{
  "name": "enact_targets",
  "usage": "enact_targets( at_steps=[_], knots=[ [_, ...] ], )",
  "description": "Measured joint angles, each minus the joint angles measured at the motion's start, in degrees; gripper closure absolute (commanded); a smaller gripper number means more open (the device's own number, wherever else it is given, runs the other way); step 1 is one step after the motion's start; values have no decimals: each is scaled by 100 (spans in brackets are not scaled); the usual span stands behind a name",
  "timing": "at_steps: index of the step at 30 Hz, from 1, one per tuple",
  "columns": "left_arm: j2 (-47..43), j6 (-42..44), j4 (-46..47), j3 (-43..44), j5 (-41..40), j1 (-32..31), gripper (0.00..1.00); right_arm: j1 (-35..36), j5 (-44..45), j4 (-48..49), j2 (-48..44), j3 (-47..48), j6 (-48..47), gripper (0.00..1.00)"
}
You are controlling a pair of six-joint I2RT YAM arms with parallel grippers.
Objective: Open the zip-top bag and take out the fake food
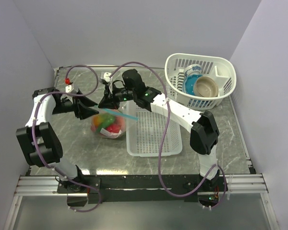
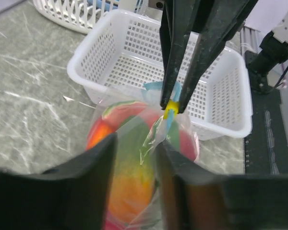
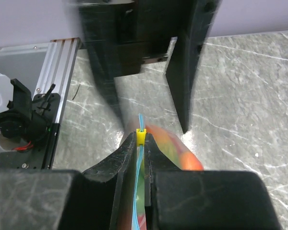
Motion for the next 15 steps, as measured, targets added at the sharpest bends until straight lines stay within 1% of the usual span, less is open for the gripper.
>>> enact_targets(
  at_steps=[1, 2, 5, 7, 15],
  knots=[
    [72, 35, 0, 57, 9, 0, 94, 0, 0, 9, 0, 0, 0, 100],
    [101, -17, -24, 98, 11, -2, 99, 0, 9, 17, 2, 0, -4, 100],
    [109, 48, -35, 177, 37, -24, 95, -2, 46, 37, 2, 0, -4, 100],
    [103, 46, -35, 179, 37, -24, 99, -7, 42, 66, 2, 0, 0, 100],
    [-26, 11, -13, 188, -52, -20, 99, -28, 52, 83, 4, 0, -26, 100]
  ],
)
